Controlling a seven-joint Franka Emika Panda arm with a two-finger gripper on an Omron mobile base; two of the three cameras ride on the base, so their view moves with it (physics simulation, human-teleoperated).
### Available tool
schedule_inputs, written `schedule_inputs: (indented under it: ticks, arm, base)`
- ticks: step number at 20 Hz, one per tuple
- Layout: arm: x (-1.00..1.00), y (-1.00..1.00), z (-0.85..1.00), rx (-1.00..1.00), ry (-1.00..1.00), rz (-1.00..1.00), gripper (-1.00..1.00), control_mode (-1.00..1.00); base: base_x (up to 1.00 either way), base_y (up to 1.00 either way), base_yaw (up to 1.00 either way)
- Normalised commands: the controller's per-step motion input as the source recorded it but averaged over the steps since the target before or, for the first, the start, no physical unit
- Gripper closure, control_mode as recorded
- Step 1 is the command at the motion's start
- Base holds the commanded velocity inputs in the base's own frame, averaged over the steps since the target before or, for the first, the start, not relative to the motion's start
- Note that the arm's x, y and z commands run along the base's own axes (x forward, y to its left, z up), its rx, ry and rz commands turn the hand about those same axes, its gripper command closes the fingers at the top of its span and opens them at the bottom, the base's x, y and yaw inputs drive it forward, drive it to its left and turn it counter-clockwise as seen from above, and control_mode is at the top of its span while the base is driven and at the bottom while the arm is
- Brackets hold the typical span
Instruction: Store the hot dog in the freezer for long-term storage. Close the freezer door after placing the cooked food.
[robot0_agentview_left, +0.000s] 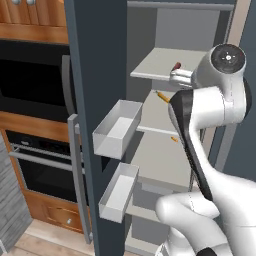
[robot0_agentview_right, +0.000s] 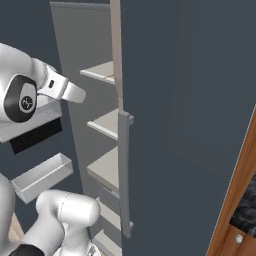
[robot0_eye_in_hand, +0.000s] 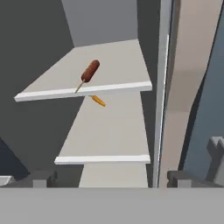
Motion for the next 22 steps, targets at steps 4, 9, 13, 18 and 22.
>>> schedule_inputs:
  ticks: [4,9,13,18,22]
  arm:
    - [-0.44,-0.01,0.00,0.08,0.23,0.18,-1.00,-1.00]
    - [-0.41,0.00,0.02,0.03,0.32,0.14,-1.00,-1.00]
    - [-0.52,0.00,-0.13,-0.07,0.31,0.09,-1.00,-1.00]
    - [-0.59,0.00,-0.46,-0.06,0.24,0.11,-1.00,-1.00]
    - [-0.56,0.00,-0.75,-0.02,0.16,0.10,-1.00,-1.00]
  base:
    - [0.00,0.00,0.00]
    - [0.00,0.00,0.00]
    - [0.00,0.00,0.00]
    - [0.00,0.00,0.00]
    - [0.00,0.00,0.00]
